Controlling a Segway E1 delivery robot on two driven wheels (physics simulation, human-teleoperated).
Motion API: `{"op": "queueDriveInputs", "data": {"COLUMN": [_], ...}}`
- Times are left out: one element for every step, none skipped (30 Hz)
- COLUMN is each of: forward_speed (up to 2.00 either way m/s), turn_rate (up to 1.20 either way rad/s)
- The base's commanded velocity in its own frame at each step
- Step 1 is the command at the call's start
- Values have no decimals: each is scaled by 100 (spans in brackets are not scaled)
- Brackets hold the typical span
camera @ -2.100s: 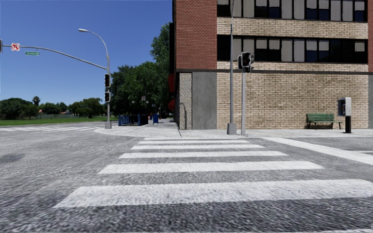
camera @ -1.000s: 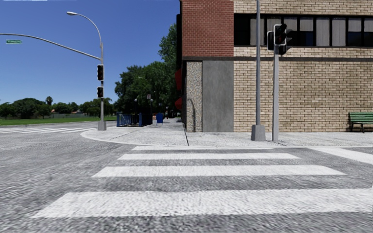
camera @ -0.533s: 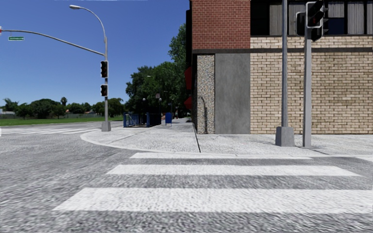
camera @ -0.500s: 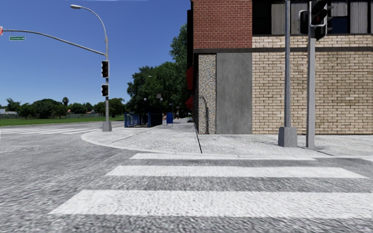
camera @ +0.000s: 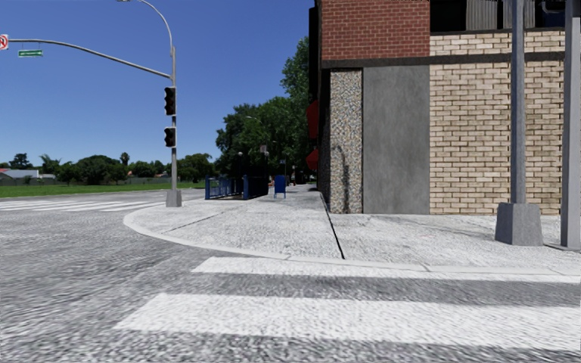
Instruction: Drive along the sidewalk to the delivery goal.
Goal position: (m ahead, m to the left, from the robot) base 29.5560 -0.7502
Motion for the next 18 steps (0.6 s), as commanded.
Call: {"op": "queueDriveInputs", "data": {"forward_speed": [200, 200, 200, 200, 200, 200, 200, 200, 200, 200, 200, 200, 200, 200, 200, 200, 200, 200], "turn_rate": [0, 0, 0, 0, 0, 0, 0, 0, 0, 0, 0, 0, 0, 0, 0, 0, 0, 0]}}
